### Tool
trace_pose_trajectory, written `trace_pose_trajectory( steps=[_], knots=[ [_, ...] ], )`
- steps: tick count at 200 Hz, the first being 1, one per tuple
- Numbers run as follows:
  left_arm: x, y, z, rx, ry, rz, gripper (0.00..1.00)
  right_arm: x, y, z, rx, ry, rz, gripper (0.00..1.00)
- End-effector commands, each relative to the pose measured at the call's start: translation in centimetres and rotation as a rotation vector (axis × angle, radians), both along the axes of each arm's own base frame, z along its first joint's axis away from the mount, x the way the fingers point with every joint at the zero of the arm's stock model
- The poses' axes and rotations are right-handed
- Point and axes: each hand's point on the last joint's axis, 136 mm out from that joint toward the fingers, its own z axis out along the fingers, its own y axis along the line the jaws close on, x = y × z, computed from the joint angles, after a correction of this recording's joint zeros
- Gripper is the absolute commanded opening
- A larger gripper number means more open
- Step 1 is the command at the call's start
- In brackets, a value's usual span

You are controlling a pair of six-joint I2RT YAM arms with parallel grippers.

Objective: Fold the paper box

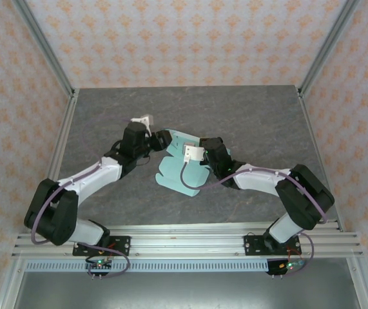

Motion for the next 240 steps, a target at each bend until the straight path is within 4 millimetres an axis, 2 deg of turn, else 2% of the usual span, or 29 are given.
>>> trace_pose_trajectory(
  steps=[1,41,90,148,240],
  knots=[
    [0.7,-0.9,-0.9,0.060,0.067,-0.057,0.55,0.3,0.4,0.3,0.003,-0.011,0.017,0.00],
    [3.4,-1.9,-2.1,0.133,0.126,-0.087,0.57,0.4,0.3,0.3,-0.002,-0.014,0.014,0.00],
    [3.6,-3.1,-3.0,0.110,0.164,-0.140,0.59,0.6,0.4,0.2,-0.003,-0.016,0.005,0.00],
    [4.1,-5.5,-2.9,-0.034,0.191,-0.188,0.49,0.8,0.7,0.2,0.019,-0.029,0.010,0.00],
    [5.2,-6.5,-1.7,-0.263,0.192,-0.118,0.32,1.0,0.8,-0.1,0.028,-0.043,0.008,0.00]
  ],
)
